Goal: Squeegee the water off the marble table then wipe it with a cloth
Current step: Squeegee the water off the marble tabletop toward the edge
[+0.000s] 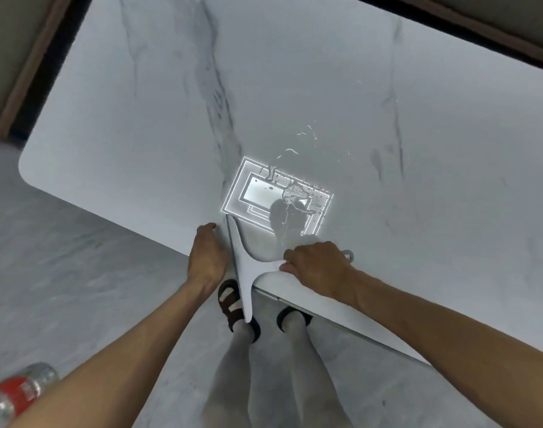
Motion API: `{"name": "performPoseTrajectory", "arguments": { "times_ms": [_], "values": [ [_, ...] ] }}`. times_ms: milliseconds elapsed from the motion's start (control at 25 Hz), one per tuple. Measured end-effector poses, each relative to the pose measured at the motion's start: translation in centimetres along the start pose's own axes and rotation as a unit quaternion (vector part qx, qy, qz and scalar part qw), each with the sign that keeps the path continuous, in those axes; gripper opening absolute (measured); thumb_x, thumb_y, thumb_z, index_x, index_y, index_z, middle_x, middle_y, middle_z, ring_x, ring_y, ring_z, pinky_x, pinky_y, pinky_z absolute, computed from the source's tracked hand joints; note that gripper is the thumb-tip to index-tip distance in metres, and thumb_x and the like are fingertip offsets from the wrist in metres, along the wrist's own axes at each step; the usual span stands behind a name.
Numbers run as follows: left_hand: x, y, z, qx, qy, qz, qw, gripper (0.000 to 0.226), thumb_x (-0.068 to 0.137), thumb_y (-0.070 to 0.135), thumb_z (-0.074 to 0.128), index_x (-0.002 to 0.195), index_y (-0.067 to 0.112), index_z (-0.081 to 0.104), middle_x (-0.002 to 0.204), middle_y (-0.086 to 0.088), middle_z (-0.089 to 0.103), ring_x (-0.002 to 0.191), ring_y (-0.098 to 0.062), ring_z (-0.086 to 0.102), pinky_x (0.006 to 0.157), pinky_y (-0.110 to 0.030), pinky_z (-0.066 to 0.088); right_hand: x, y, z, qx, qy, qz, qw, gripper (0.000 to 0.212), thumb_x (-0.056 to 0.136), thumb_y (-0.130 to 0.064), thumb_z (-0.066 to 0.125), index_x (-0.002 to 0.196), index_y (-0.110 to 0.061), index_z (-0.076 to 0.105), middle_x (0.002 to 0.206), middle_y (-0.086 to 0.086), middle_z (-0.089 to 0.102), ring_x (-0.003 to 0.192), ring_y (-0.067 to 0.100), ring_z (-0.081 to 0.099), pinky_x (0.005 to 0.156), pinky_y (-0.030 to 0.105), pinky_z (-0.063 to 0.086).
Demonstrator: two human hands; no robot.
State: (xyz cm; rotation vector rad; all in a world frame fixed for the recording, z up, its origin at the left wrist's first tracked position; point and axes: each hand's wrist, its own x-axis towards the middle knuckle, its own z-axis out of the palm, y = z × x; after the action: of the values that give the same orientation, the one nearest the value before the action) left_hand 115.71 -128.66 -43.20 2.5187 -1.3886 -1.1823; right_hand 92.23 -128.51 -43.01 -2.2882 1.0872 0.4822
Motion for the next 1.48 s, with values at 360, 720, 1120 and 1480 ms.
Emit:
{"name": "performPoseTrajectory", "arguments": {
  "times_ms": [360,720,1120,1480],
  "values": [
    [0.7,1.1,3.0,0.153,-0.08,0.002,0.985,0.057,0.077,0.003,0.042,0.133,0.009,0.034,0.144,-0.028,0.027,0.133,-0.047,0.027,0.097,-0.051,0.043,-12.9,14.6,-4.1,-0.045,-0.015,0.186,0.981,0.044,0.096,-0.056,0.011,0.091,-0.028,0.045,0.072,-0.01,0.059,0.065,0.022,0.057,0.064,0.034,0.045],
    [0.2,-1.4,0.0,0.006,0.065,-0.058,0.996,0.043,0.085,0.011,0.044,0.128,0.016,0.045,0.117,-0.012,0.064,0.106,-0.035,0.06,0.077,-0.034,0.043,-0.4,1.6,-2.1,-0.013,-0.044,-0.086,0.995,0.041,0.101,-0.05,0.022,0.107,-0.02,0.049,0.095,0.008,0.067,0.081,0.033,0.063,0.069,0.036,0.04],
    [1.0,-2.5,-0.6,-0.024,0.025,-0.05,0.998,0.049,0.084,0.002,0.046,0.131,0.016,0.042,0.123,-0.012,0.06,0.105,-0.033,0.059,0.082,-0.037,0.048,2.6,6.8,-4.1,-0.044,0.056,0.052,0.996,0.037,0.101,-0.048,0.024,0.1,-0.024,0.053,0.09,0.008,0.069,0.081,0.034,0.065,0.064,0.035,0.037],
    [1.4,-0.7,-2.1,-0.041,-0.021,-0.035,0.998,0.039,0.087,0.01,0.045,0.125,0.017,0.051,0.122,-0.006,0.062,0.091,-0.02,0.055,0.072,-0.03,0.041,-10.0,15.2,-7.0,-0.012,0.056,0.259,0.964,0.054,0.089,-0.062,0.0,0.079,-0.027,0.04,0.063,-0.001,0.056,0.052,0.023,0.047,0.056,0.034,0.037]
  ]
}}
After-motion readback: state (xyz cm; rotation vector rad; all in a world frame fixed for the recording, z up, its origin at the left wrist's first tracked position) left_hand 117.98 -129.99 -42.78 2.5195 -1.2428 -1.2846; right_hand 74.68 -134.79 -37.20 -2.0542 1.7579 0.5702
